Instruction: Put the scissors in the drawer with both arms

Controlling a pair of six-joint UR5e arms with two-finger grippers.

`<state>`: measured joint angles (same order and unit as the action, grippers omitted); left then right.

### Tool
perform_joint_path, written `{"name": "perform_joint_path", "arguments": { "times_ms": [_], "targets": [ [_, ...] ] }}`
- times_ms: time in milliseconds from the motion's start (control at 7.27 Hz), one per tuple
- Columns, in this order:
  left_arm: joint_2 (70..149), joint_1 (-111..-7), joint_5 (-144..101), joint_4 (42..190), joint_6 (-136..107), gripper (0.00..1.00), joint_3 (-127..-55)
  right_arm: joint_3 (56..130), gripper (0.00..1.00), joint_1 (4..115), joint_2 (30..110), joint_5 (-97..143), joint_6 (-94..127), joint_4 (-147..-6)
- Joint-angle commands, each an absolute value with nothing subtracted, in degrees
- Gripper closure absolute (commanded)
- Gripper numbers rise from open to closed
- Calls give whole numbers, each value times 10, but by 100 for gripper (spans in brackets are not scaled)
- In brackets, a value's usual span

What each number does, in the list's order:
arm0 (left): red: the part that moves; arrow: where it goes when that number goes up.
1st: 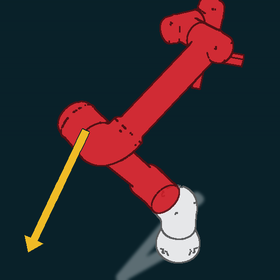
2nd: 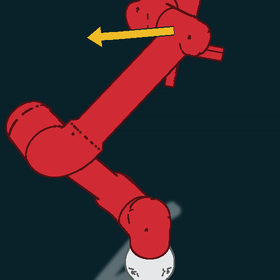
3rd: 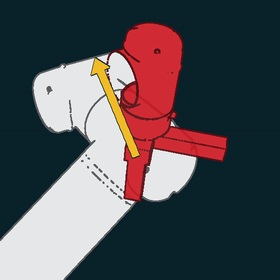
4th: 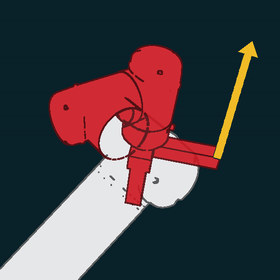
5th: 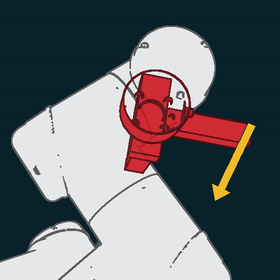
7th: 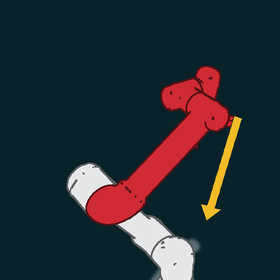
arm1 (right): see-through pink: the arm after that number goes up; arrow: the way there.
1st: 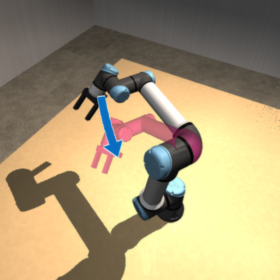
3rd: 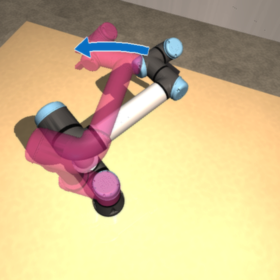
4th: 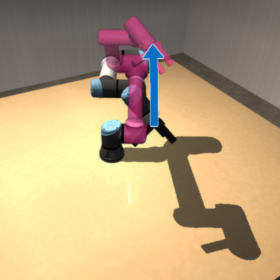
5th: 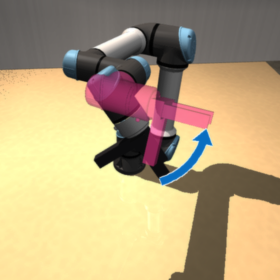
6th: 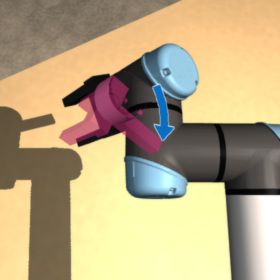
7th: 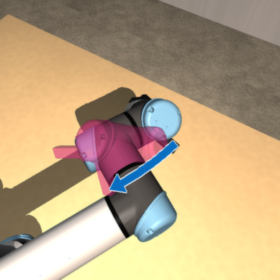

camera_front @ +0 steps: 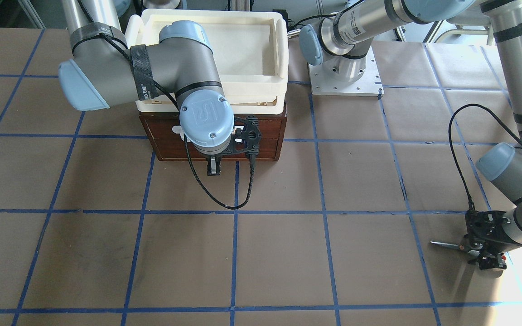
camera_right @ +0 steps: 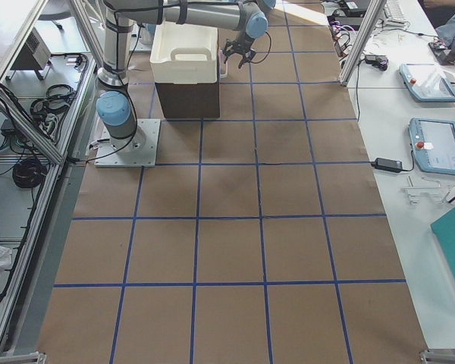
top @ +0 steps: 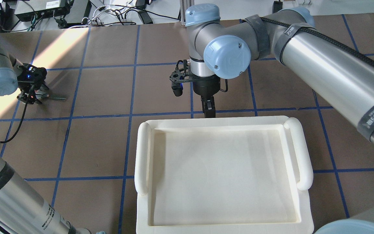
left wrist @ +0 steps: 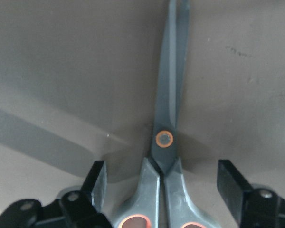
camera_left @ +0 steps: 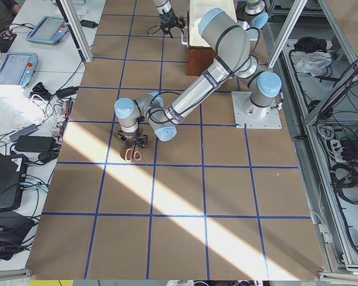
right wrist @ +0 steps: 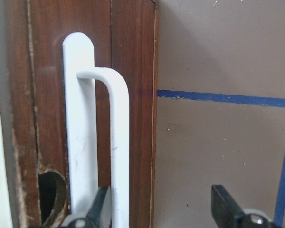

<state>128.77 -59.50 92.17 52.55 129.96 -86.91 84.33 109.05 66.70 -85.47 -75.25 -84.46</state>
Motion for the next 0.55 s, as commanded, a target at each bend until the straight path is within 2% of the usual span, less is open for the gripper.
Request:
{"name": "perform_joint_path", "arguments": {
  "times_ms": [0,138,275,413],
  "targets": [
    [1282,-595,924,526,1301,100,-869,846,23,1092,667,-854,-752,-845],
    [1281,-595,924,526,1301,100,-869,852,28,1092,667,-855,-752,-846],
    [1280,-596,923,526,1301,100,-869,854,39,1092,667,-855,-753,-848],
    [1278,-596,922,527,1300,100,-869,855,59,1092,667,-855,-753,-847]
  ]
}}
